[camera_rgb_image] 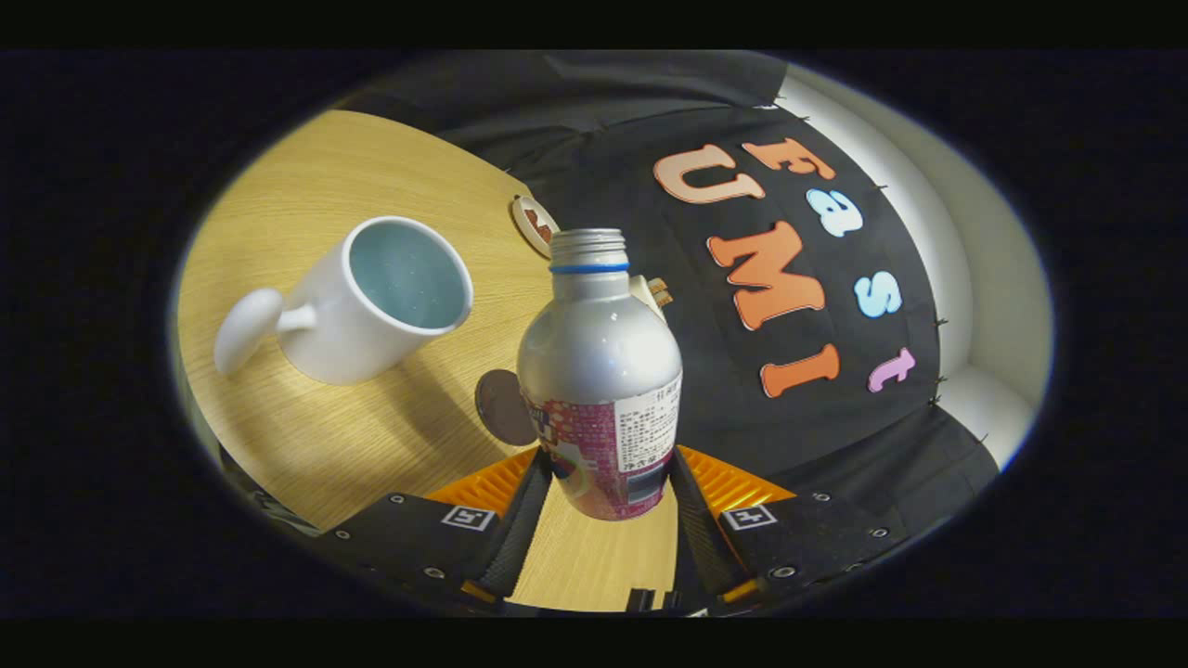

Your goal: Take the bottle from table, then pour the juice into the cup, finally place the bottle on the coaster

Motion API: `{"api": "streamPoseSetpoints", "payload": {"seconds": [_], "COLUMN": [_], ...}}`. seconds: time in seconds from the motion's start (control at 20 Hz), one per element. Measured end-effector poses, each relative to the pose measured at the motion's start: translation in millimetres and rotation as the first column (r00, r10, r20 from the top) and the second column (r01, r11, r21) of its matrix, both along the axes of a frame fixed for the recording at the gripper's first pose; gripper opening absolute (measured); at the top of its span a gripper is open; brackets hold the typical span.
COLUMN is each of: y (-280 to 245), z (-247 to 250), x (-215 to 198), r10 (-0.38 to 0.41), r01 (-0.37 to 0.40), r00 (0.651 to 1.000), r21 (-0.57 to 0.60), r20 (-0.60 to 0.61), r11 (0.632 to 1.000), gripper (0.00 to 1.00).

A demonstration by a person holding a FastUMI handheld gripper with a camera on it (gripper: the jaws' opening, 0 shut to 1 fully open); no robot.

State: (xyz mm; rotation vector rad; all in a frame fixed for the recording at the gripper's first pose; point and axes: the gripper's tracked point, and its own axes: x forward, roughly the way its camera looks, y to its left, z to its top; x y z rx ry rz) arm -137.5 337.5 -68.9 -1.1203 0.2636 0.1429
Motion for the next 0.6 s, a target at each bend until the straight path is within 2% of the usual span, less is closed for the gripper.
{"api": "streamPoseSetpoints", "payload": {"seconds": [0.6], "y": [9], "z": [21], "x": [6], "r10": [0.100], "r01": [-0.082], "r00": [0.993], "r21": [-0.226], "r20": [0.068], "r11": [0.971], "gripper": [0.74]}}
